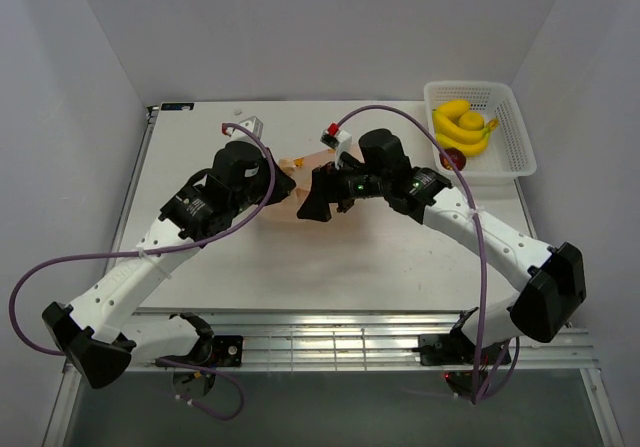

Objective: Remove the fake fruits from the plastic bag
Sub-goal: Adjust the plastic bag at the center of the board, then take out the fake fruit from the plastic bag.

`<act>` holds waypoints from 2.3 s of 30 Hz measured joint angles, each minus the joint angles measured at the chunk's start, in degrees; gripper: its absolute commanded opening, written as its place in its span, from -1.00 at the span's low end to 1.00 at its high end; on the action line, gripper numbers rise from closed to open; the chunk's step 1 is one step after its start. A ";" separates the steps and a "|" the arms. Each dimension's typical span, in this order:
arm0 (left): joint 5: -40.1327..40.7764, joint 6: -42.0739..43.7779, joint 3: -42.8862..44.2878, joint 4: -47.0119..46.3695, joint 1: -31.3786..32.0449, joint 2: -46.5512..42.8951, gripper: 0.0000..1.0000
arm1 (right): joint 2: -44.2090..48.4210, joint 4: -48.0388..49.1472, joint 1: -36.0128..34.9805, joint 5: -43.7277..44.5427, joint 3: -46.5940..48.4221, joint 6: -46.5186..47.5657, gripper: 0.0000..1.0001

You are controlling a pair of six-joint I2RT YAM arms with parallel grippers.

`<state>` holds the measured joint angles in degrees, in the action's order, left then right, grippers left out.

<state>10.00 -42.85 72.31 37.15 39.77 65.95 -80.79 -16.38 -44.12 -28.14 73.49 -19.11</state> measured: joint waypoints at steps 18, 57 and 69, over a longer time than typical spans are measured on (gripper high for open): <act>0.52 -0.90 -1.81 -0.28 0.02 -2.45 -1.00 | -8.00 6.43 5.31 4.83 -0.44 -0.61 0.80; -5.90 -6.29 -4.92 -3.28 0.09 -1.64 -1.00 | -28.72 43.80 -4.76 46.05 -5.99 1.16 0.80; -8.02 -6.27 -5.33 -3.96 0.09 -2.54 -1.00 | -37.59 43.25 -5.51 47.76 1.09 3.45 0.80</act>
<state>1.98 -49.12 66.98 33.19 39.86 63.42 -118.39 26.87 -49.63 19.62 74.59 -15.66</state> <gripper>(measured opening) 0.022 0.901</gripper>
